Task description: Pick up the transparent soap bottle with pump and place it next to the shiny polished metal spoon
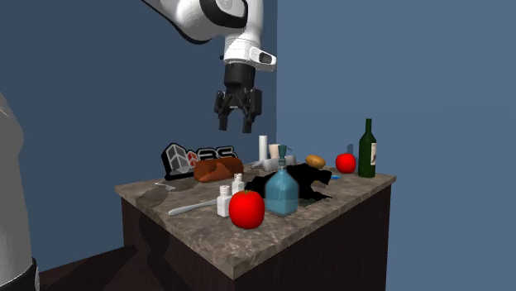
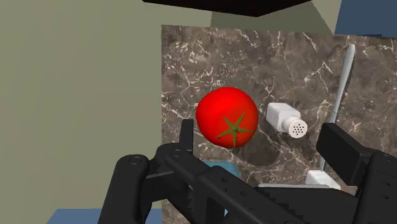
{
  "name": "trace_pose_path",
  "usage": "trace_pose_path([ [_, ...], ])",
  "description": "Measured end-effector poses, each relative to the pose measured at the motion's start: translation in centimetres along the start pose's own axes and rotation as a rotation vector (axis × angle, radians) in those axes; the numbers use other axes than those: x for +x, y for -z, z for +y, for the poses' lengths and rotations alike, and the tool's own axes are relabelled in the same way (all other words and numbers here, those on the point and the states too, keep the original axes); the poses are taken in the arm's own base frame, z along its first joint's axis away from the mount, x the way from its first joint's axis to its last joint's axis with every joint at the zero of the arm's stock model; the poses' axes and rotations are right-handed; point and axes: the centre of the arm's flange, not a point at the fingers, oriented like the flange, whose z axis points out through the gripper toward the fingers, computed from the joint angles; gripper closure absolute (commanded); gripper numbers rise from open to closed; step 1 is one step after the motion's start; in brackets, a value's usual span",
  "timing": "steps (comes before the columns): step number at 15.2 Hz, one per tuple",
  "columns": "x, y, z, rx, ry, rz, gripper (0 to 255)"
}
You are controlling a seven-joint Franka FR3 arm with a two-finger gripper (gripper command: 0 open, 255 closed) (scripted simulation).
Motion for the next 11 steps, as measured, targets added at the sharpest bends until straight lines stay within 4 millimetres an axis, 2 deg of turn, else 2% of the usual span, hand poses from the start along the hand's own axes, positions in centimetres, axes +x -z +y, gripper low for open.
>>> trace_pose_path([
  [6,6.7,-1.2,0.2,0.012,0.011,0.044,0],
  [11,13.3,-1.7,0.5,0.022,0.020,0.082,0],
])
